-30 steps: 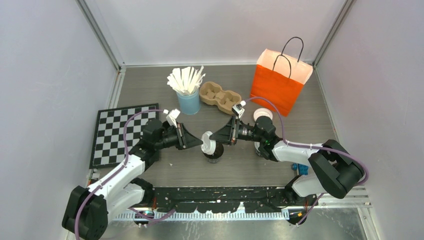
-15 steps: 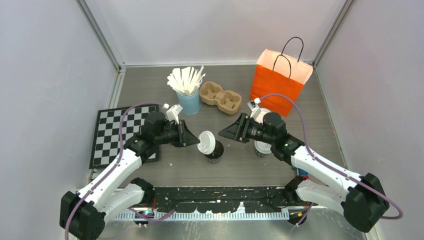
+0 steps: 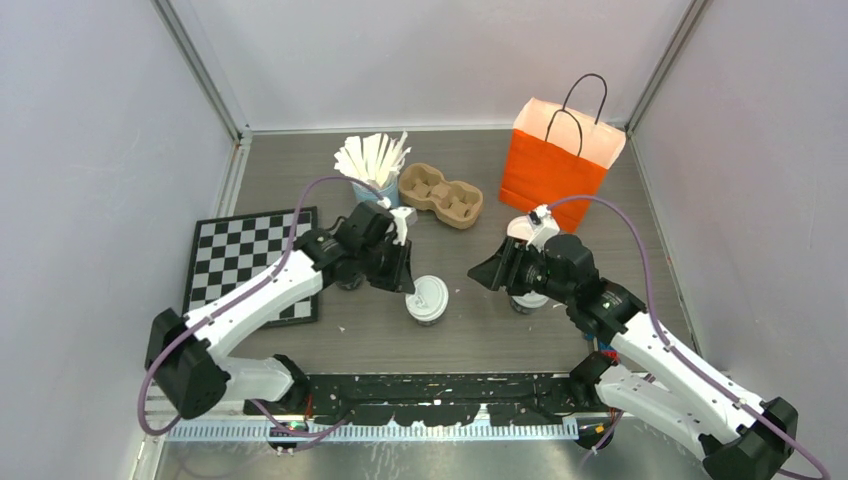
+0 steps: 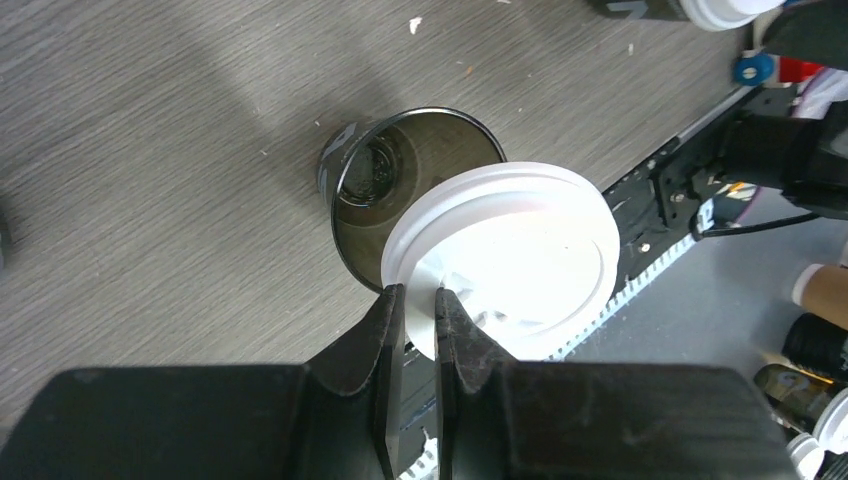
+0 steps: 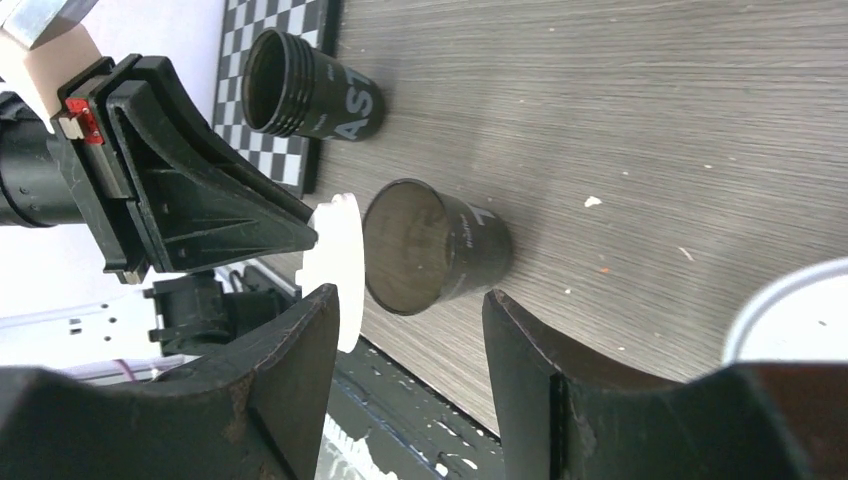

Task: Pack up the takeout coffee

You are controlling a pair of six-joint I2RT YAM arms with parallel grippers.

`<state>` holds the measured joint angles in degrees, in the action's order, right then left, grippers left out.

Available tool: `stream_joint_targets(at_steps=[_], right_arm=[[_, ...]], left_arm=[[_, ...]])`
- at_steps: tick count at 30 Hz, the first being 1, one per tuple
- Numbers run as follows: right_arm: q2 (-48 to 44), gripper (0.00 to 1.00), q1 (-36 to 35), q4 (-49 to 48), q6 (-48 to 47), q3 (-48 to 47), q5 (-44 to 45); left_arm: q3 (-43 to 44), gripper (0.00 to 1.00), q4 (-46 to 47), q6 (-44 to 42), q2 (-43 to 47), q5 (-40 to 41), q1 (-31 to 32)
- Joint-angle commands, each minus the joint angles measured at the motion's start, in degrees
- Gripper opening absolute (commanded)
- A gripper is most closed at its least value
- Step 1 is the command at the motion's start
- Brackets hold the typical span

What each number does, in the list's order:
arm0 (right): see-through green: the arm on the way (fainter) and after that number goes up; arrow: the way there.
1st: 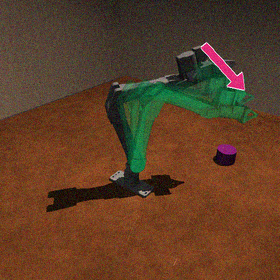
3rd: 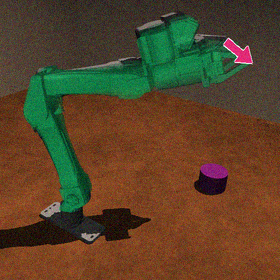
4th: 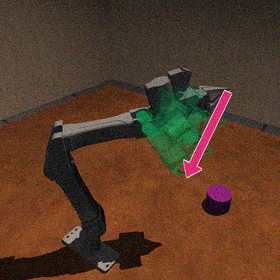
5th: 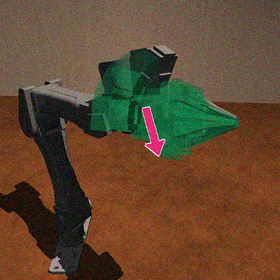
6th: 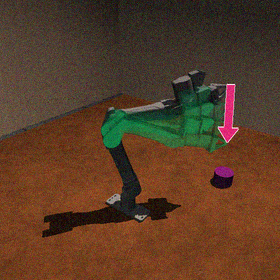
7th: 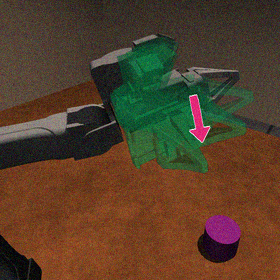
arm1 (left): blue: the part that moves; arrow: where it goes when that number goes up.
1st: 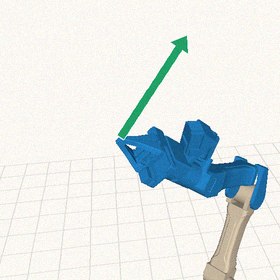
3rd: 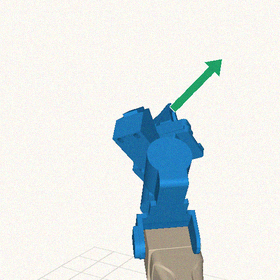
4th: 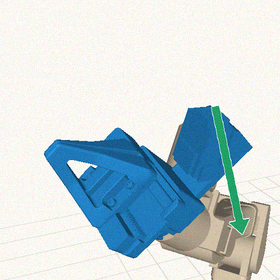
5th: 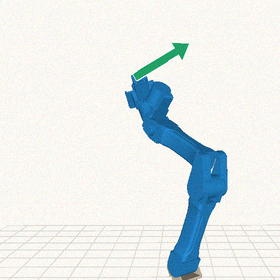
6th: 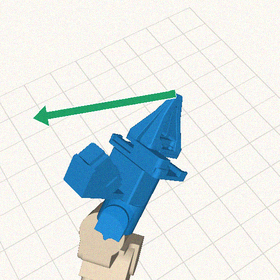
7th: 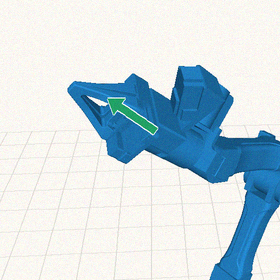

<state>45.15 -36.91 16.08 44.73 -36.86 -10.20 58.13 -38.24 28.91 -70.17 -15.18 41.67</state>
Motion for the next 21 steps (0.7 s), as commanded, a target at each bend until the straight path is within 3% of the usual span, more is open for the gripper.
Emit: stream_joint_targets(at_steps=[1, 9, 21], right_arm=[[-3.2, 0.6, 0.2, 4.5, -3.2, -2.2, 5.0], [-4.5, 0.6, 0.2, 6.0, -4.2, -1.9, 5.5], [-5.3, 0.61, 0.2, 6.3, -5.7, -1.2, 5.4]], left_arm=[[6.6, 0.01, -7.1, -3.1, -5.0, 4.2, 2.0], [14.9, 0.01, -13.2, -4.5, -11.9, 9.6, 4.6], [18.6, 0.02, -17.1, -5.7, -17.7, 12.8, 5.6]])
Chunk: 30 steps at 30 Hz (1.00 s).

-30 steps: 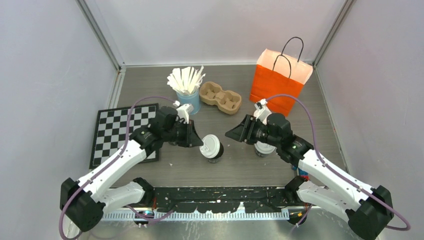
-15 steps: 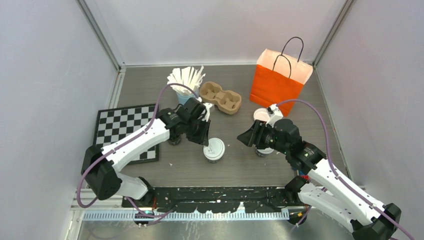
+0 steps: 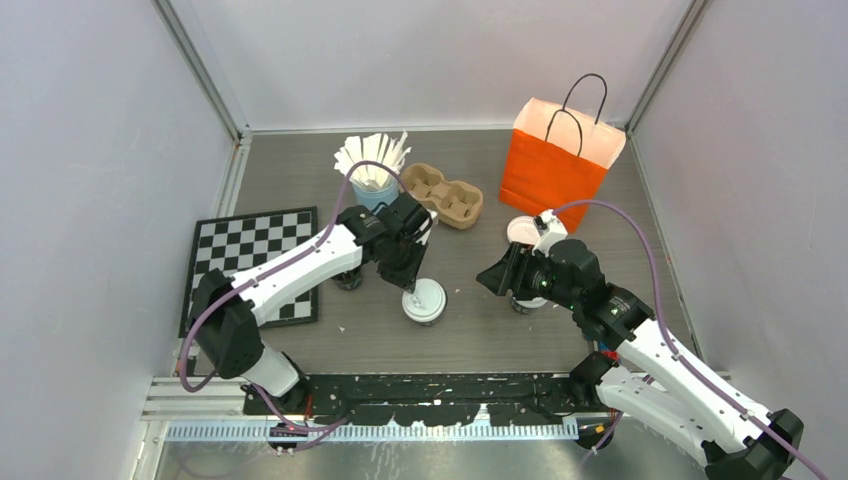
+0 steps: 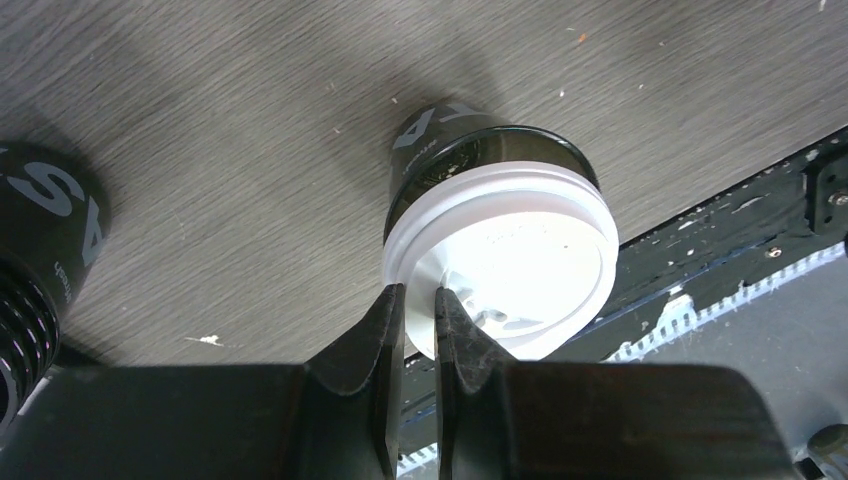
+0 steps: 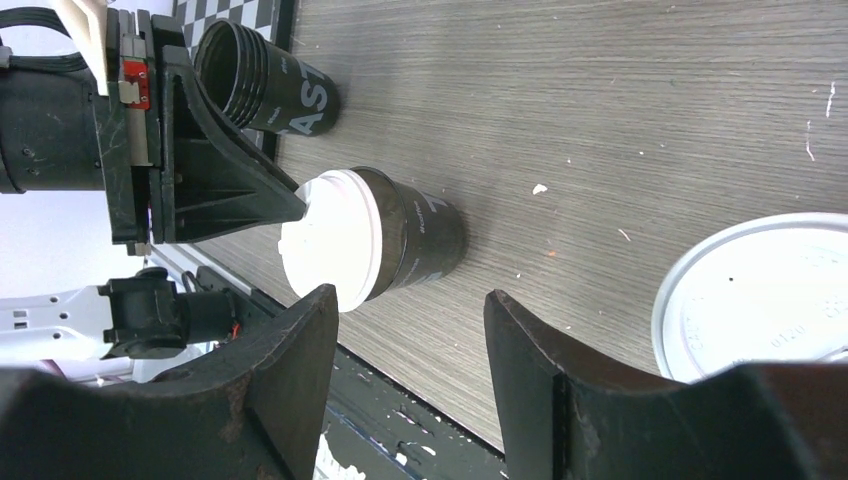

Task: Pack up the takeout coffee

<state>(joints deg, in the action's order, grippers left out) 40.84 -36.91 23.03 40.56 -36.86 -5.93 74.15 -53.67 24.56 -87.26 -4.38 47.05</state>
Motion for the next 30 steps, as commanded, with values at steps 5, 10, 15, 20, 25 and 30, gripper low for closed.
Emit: stream_joint_targets(at_steps=[5, 10, 15, 20, 25, 30], right_arm=[[0.1, 0.61, 0.2, -1.1, -1.6, -0.8, 0.7], [0.8, 0.6, 0.2, -1.9, -1.7, -0.3, 0.5], [1.6, 0.61, 0.2, -2.6, -1.6, 0.0, 0.1], [4.4, 0.62, 0.2, -6.0, -0.5, 1.5, -2.5], [7.6, 0.63, 0.1, -9.3, 0.6, 2.5, -4.3], [7.7, 0.64, 0.1, -9.3, 0.3, 2.5, -4.3]], left_arm=[[2.8, 0.03, -1.4, -1.7, -2.3, 1.6, 0.2], [3.9, 0.03, -1.1, -1.7, -2.6, 1.3, 0.2], [5.7, 0.04, -2.0, -2.1, -3.7, 1.5, 0.2], [6.8, 0.07, -2.2, -2.3, -4.6, 1.5, 0.2], [7.3, 0.08, -2.6, -2.5, -5.8, 0.9, 0.2], [7.2, 0.09, -3.1, -2.5, -6.4, 1.2, 0.3]])
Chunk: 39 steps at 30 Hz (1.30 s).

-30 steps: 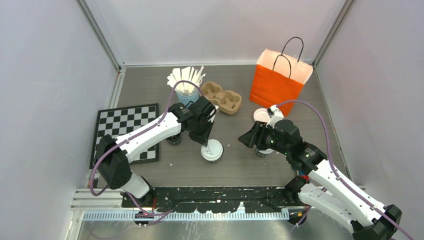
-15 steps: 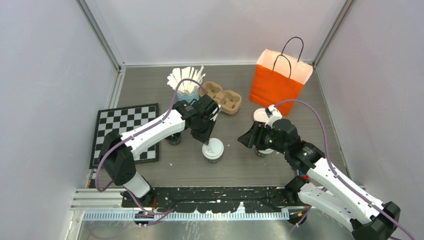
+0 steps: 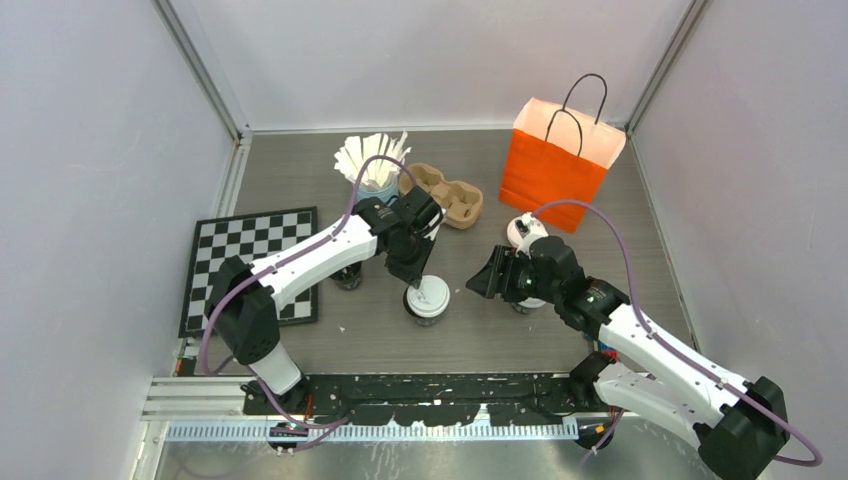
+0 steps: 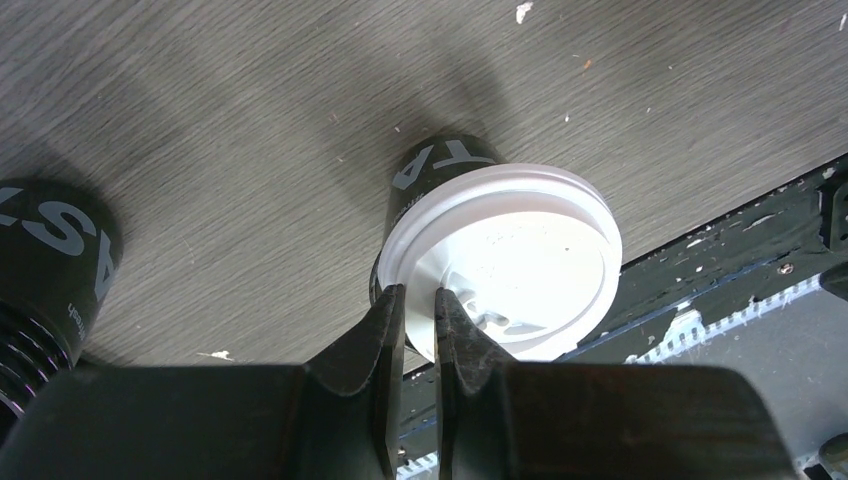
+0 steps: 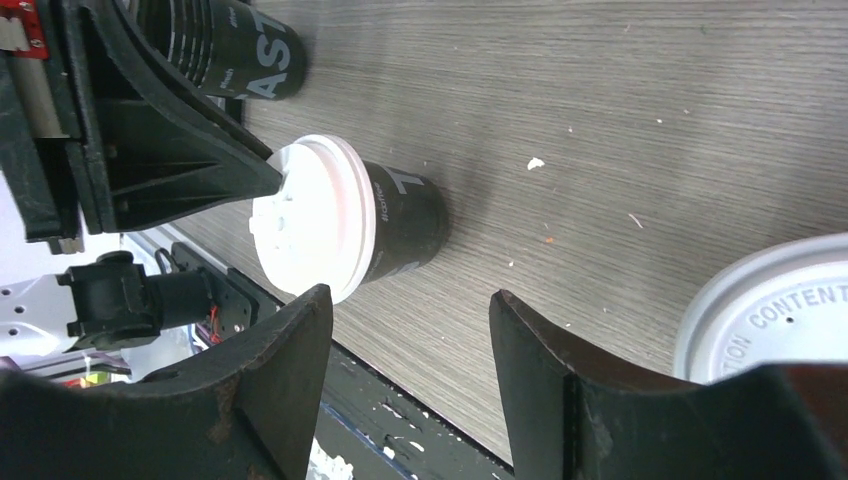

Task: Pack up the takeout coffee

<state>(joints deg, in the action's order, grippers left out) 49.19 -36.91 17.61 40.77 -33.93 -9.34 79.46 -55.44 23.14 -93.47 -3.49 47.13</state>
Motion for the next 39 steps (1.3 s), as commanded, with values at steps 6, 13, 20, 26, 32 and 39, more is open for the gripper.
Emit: stream_joint_targets(at_steps=[6, 13, 20, 26, 32, 39], right_arm=[[1.0, 0.64, 0.1, -5.5, 0.5, -0.7, -2.6], [2.9, 0.64, -0.6, -7.2, 0.8, -0.8, -2.7], [3.4, 0.64, -1.1, -7.4, 0.8, -1.1, -2.4], [3.9, 0.64, -1.6, -7.5, 0.6, -1.5, -2.2], [4.3, 0.64, -2.0, -7.4, 0.5, -1.7, -1.9], [4.8, 0.64, -2.1, -7.6, 0.3, -1.9, -1.9]], left_arm=[[2.7, 0.09, -2.7, -0.9, 0.4, 1.1, 0.2], [2.9, 0.09, -3.1, -1.1, 1.7, 1.6, 0.2], [2.7, 0.1, -3.7, -1.2, 1.2, 1.3, 0.3], [1.9, 0.17, -2.4, -1.3, 1.2, 0.4, 0.2], [1.8, 0.19, -1.7, -1.5, 0.4, -0.5, 0.2], [1.5, 0.2, -0.9, -1.2, 0.7, -2.3, 0.2]])
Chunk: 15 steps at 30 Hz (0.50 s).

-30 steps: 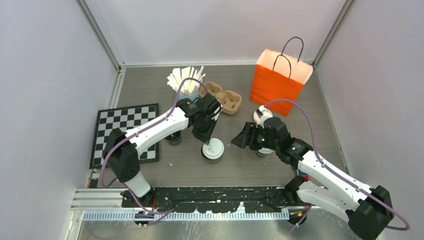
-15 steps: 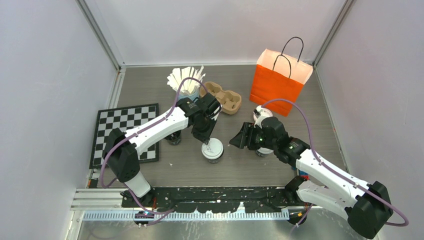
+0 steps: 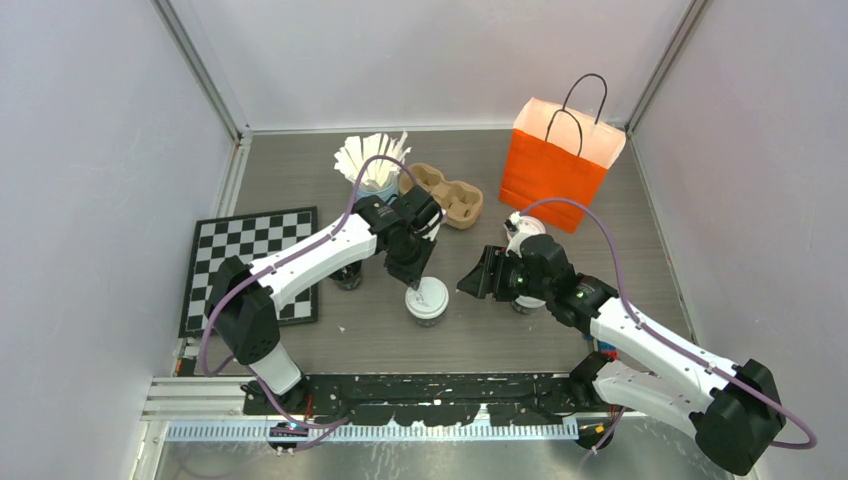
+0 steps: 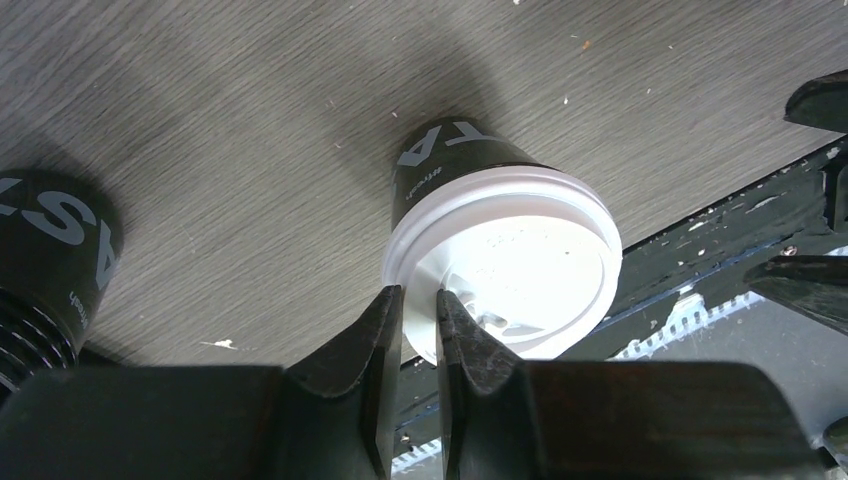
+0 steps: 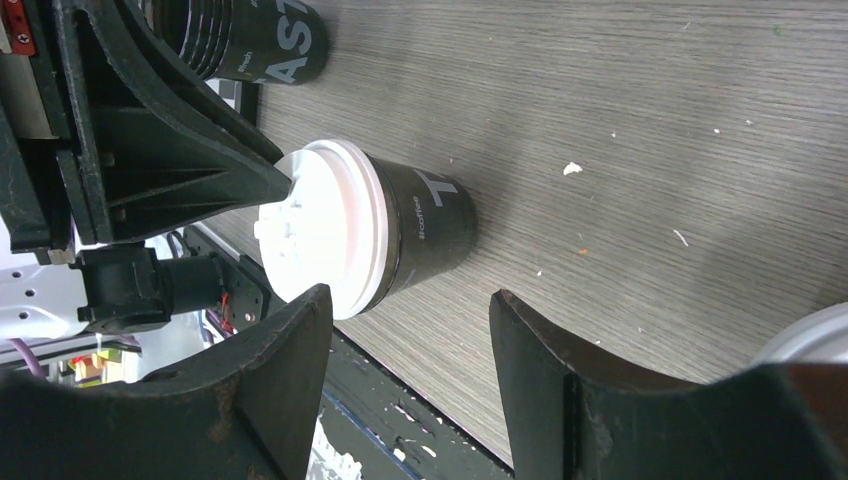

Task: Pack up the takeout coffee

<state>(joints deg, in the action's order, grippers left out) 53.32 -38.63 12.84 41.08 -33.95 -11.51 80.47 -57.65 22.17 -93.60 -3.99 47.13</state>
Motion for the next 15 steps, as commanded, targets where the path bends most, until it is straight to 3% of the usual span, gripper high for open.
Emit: stream_joint_targets(at_steps=[1, 12, 15], right_arm=[[1.0, 0.64, -0.5, -2.8, -0.1, -2.0, 0.2], [3.2, 0.64, -2.1, -4.1, -0.1, -2.6, 0.6], [3.9, 0.64, -2.9, -4.5, 0.0, -2.9, 0.7]], left_arm=[[0.5, 0.2, 1.3, -0.2, 1.1, -1.7, 0.2], [-0.4, 0.3, 0.9, -0.2, 2.2, -0.2, 0.2], [-0.1, 0.38, 1.1, -0.3, 2.6, 0.2, 0.2]])
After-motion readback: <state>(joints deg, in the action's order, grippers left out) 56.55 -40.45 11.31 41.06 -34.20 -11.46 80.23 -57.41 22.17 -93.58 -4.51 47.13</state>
